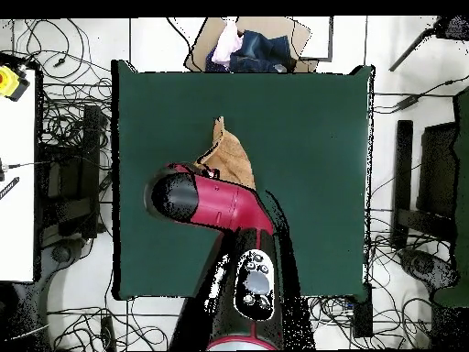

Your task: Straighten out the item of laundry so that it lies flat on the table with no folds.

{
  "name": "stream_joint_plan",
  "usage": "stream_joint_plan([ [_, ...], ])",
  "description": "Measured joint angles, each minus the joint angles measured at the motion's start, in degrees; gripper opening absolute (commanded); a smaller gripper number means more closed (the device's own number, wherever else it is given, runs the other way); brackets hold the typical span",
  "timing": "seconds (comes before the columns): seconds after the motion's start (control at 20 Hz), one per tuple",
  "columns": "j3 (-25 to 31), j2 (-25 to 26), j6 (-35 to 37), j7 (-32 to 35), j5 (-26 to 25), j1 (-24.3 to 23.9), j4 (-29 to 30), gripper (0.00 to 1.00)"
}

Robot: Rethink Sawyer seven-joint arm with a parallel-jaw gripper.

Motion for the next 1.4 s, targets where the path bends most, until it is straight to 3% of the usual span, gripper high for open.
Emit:
stream_joint_plan([
  [0.25, -0.62, 0.09, 3.64, 0.0, -0.01, 0.32, -1.18, 1.0],
  [0.75, -1.78, -2.17, 21.99, 0.0, -0.04, 0.76, -5.3, 1.0],
  [1.05, -1.78, -2.4, 21.51, 0.0, -0.04, 0.62, -5.99, 1.0],
  [1.4, -1.76, 0.99, 12.69, 0.0, 0.0, -0.43, -6.03, 1.0],
])
